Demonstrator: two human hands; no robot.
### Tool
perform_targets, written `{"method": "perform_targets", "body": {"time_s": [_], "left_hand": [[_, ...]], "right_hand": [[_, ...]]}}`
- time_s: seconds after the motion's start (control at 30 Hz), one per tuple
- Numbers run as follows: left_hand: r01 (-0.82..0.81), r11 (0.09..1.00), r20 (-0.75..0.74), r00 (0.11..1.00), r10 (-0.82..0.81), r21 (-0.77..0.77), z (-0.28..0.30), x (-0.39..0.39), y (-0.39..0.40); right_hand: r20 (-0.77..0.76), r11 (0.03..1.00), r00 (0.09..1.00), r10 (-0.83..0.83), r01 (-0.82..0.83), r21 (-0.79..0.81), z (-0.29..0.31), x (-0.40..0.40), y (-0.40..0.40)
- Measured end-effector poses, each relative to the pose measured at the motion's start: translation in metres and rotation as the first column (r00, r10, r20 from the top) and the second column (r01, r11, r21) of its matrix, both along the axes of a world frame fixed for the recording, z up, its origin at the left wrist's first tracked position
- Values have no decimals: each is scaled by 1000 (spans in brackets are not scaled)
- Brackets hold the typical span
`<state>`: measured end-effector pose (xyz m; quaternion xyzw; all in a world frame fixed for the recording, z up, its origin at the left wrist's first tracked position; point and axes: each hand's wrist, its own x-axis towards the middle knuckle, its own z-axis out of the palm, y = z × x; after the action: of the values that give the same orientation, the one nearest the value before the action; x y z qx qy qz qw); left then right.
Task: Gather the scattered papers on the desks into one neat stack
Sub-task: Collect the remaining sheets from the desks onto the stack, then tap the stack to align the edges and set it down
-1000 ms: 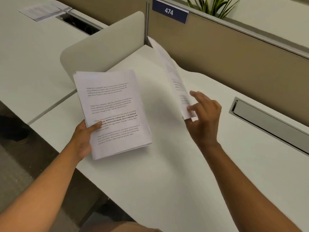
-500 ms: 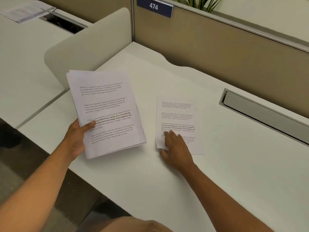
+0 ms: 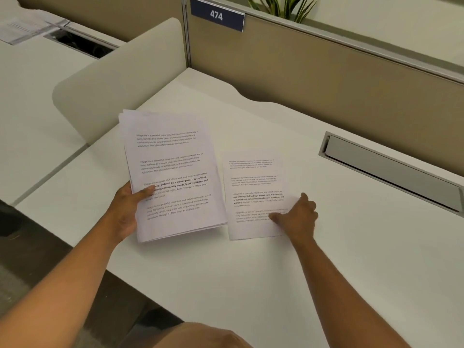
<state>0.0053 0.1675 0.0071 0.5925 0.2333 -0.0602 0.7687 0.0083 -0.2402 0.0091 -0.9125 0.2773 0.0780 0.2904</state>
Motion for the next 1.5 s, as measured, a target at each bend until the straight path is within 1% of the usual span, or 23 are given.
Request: {"method": "perform_targets", "body": {"time_s": [0.1, 0.2, 0.27, 0.37, 0.43, 0.5, 0.57, 0.63, 0.73, 0.87, 0.97, 1.07, 1.17, 1.27, 1.4, 1.43, 1.5], "left_hand": [[5, 1000, -16, 1000, -5, 1, 1, 2, -6], [29, 1000, -20, 999, -29, 3, 3, 4, -12], [38, 999, -22, 999, -38, 8, 4, 5, -15], [48, 999, -28, 999, -47, 17, 6, 8, -19], [54, 998, -27, 998, -53, 23, 6, 10, -22], [66, 997, -23, 998, -65, 25, 7, 13, -26], [81, 997, -20, 997, -81, 15, 7, 18, -30], [98, 995, -15, 995, -98, 4, 9, 23, -36], [145, 989, -1, 989, -145, -16, 13, 30, -52], [238, 971, 3, 971, -238, -34, 23, 40, -82], [313, 949, 22, 950, -312, -46, 30, 49, -105], [390, 914, 50, 921, -387, -112, 35, 59, -126], [500, 838, 74, 865, -496, -218, 38, 71, -135], [587, 778, 110, 808, -578, -223, 38, 80, -138], [600, 781, 116, 800, -589, -173, 37, 85, -141], [607, 776, 114, 794, -597, -173, 38, 85, -140], [640, 750, 124, 769, -628, -167, 40, 86, -137]], "right_hand": [[-33, 997, 999, -28, 30, 76, 3, 9, -13], [-48, 988, 999, -8, 15, 153, -1, 11, -27], [6, 971, 1000, -12, 10, 238, -2, 11, -34], [141, 942, 989, -43, -7, 337, 4, 10, -44], [210, 901, 969, -133, 30, 434, 11, 8, -52], [266, 835, 933, -241, 60, 547, 20, 6, -62], [306, 795, 904, -300, 60, 604, 32, 3, -68], [315, 759, 895, -314, 37, 650, 45, -3, -68], [338, 726, 902, -267, -43, 686, 61, -14, -57], [373, 707, 905, -206, -126, 696, 67, -28, -26], [377, 708, 899, -223, -116, 696, 65, -37, -2], [391, 751, 890, -232, -92, 654, 64, -46, 13], [405, 817, 882, -242, -40, 575, 66, -55, 23], [441, 887, 867, -233, 5, 461, 69, -64, 32], [484, 923, 847, -218, 18, 384, 72, -73, 48], [501, 931, 832, -240, 50, 363, 75, -74, 50], [503, 922, 795, -339, 176, 344, 79, -75, 46]]}}
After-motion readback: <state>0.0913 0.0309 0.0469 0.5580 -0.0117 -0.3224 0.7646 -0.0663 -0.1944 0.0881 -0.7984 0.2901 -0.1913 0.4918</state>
